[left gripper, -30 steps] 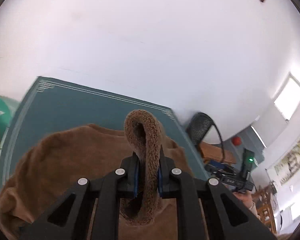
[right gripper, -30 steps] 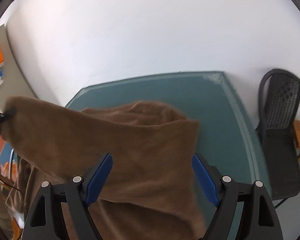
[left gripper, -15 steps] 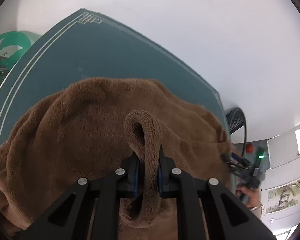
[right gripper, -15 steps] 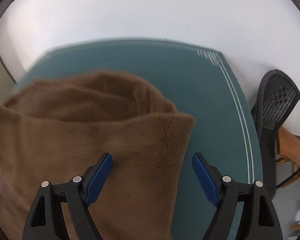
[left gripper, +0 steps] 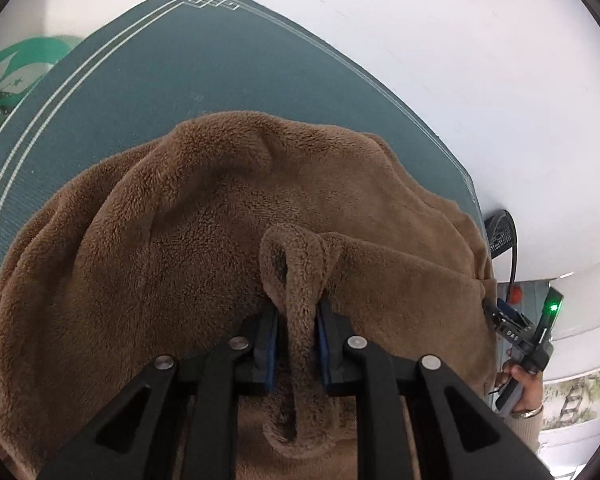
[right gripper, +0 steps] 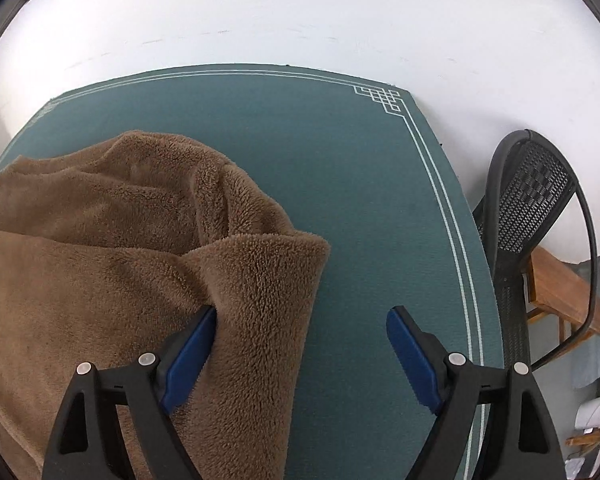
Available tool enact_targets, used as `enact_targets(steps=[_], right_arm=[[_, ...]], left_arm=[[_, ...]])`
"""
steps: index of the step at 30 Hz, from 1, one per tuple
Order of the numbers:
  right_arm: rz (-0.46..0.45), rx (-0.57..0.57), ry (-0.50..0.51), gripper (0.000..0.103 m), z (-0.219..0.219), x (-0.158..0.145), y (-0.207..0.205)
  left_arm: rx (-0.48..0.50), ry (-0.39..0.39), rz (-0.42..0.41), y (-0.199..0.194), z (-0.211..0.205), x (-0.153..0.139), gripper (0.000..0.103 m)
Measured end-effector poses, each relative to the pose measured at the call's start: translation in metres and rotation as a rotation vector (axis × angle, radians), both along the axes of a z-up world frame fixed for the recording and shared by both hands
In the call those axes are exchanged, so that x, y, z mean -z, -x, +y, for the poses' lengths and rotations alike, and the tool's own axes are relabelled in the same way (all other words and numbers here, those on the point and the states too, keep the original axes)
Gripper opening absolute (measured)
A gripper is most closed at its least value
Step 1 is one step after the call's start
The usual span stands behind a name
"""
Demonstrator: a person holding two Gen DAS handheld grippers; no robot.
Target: Fold clothes
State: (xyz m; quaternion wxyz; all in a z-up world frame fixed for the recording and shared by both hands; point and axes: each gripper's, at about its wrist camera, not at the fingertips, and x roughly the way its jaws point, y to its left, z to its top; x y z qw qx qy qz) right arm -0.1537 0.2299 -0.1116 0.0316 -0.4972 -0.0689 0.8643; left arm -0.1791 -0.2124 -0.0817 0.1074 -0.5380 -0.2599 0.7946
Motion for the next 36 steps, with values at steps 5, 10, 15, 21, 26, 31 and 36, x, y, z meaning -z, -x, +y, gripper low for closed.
enact_targets(steps=[5,10,15,21,26,31,36], right_arm=[[0.099,-0.085,0.076,0.086,-0.025,-0.044,-0.031],[0.081,-0.257,0.172,0.086,-0.066,-0.057,-0.063],[-0.054,-0.276,0.168,0.086,-0.076,-0.022,-0.08],[-0.037,-0.321,0.116,0.087,-0.073,0.001,-0.106],[0.036,-0.304,0.108,0.09,-0.073,0.005,-0.109],[0.056,-0.302,0.109,0.09,-0.074,0.001,-0.11],[0.06,-0.302,0.108,0.09,-0.068,0.002,-0.104]], left_arm=[[-0.061,0.138,0.074,-0.016,-0.001,-0.029,0.075],[0.012,0.158,0.161,-0.035,0.023,-0.051,0.078],[0.133,0.183,0.136,-0.039,0.063,-0.036,0.08],[0.117,0.175,0.072,-0.04,0.064,-0.014,0.08],[0.113,0.215,0.075,-0.04,0.072,-0.012,0.08],[0.069,0.187,0.087,-0.063,0.062,-0.023,0.08],[0.021,0.153,0.127,-0.113,0.047,-0.041,0.08]])
